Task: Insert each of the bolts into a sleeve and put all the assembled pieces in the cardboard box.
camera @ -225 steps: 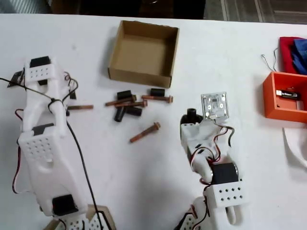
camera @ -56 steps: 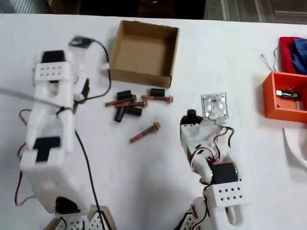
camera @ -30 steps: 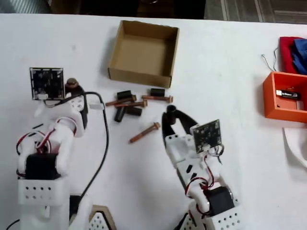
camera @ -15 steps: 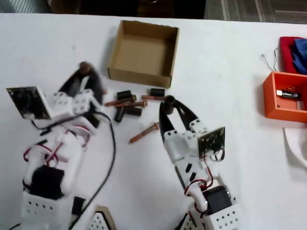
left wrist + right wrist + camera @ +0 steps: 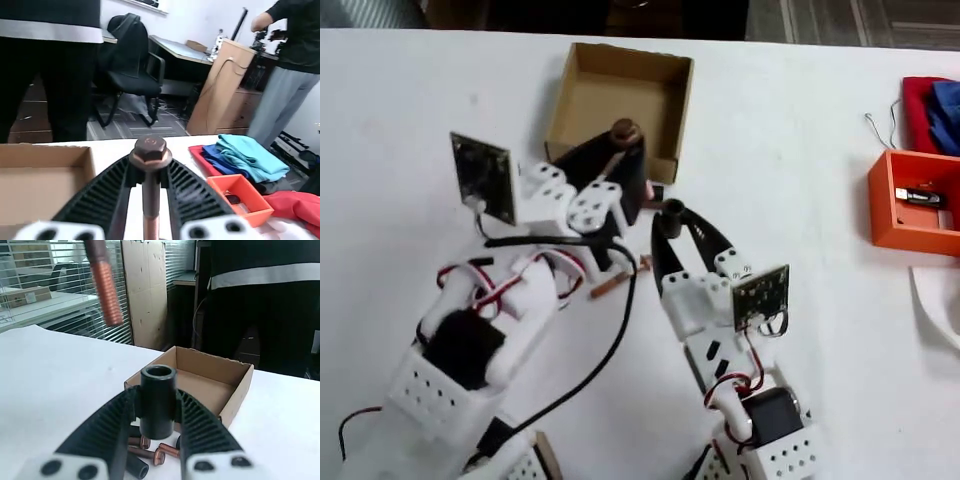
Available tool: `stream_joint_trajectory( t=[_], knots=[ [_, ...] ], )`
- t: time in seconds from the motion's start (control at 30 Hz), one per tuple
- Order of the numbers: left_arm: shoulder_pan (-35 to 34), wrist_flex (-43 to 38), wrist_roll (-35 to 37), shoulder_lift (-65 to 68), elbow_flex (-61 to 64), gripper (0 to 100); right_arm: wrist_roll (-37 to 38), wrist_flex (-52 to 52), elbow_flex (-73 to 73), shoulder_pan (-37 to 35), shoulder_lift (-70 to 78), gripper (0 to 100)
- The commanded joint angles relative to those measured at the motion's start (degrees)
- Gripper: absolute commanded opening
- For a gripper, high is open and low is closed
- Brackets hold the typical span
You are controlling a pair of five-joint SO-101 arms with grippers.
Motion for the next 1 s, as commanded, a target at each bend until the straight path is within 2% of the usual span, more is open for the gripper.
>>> stream_joint_trajectory(
  t=[0.0,0.27,0.9,0.97],
  knots=[
    [1.1,-1.7,-0.3,2.0,-4.7,3,0.0,-1.5,-0.4,-0.3,0.2,2.1],
    [4.3,-1.7,-0.3,7.6,-5.1,3,0.0,-1.5,-0.4,-0.3,0.0,2.1],
    [4.5,-1.1,-0.7,12.9,-4.4,3,0.0,-1.5,-0.4,-0.3,0.0,2.1],
    [4.5,1.2,-0.8,12.9,-4.7,3,0.0,-1.5,-0.4,-0.3,0.0,2.1]
  ],
)
